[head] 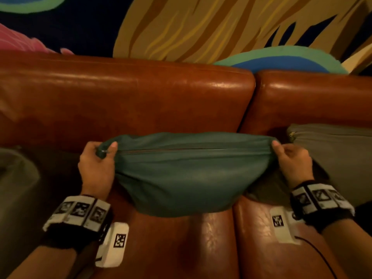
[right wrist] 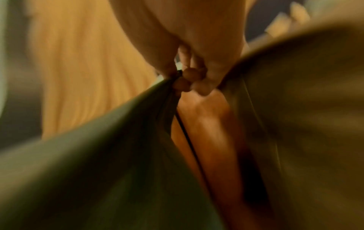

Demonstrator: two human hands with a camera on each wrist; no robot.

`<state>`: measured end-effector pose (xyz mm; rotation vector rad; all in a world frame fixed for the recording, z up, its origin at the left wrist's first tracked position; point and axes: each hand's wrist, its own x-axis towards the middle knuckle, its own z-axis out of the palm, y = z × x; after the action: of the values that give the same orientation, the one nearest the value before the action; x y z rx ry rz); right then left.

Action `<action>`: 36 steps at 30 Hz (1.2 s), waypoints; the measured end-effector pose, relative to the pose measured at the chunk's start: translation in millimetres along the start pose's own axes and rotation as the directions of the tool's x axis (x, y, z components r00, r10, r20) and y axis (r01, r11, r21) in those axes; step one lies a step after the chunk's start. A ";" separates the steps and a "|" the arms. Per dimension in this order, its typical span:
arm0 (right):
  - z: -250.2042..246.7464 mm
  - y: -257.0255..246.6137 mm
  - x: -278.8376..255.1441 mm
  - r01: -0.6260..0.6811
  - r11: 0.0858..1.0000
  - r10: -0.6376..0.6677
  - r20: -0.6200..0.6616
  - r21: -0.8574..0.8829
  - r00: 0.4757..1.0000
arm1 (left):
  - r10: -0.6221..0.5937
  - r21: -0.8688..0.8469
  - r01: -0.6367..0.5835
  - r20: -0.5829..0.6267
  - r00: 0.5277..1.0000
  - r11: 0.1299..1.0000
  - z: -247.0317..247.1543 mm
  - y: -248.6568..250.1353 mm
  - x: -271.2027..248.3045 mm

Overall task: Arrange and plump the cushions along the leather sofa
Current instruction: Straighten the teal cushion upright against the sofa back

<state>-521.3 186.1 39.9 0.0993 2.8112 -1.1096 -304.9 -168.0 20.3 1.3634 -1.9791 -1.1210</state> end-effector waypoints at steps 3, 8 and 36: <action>-1.5 -1.8 -2.9 0.018 0.999 -0.020 -0.061 -0.038 0.998 | 0.030 0.033 -0.029 -0.008 1.000 0.999 2.9 7.2 -8.8; 1.8 8.1 -0.4 -0.061 0.990 0.066 -0.035 0.127 0.997 | 0.008 0.060 -0.012 0.064 0.998 0.998 -4.2 7.3 2.0; 13.5 19.9 -50.9 -0.296 0.672 0.283 0.134 0.679 0.950 | -0.004 -0.330 0.027 0.070 0.998 0.944 4.1 -24.6 -14.3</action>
<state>-467.7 190.5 23.5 0.5757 2.0791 -1.9767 -289.6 -157.5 -1.6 1.1771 -1.7277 -1.4491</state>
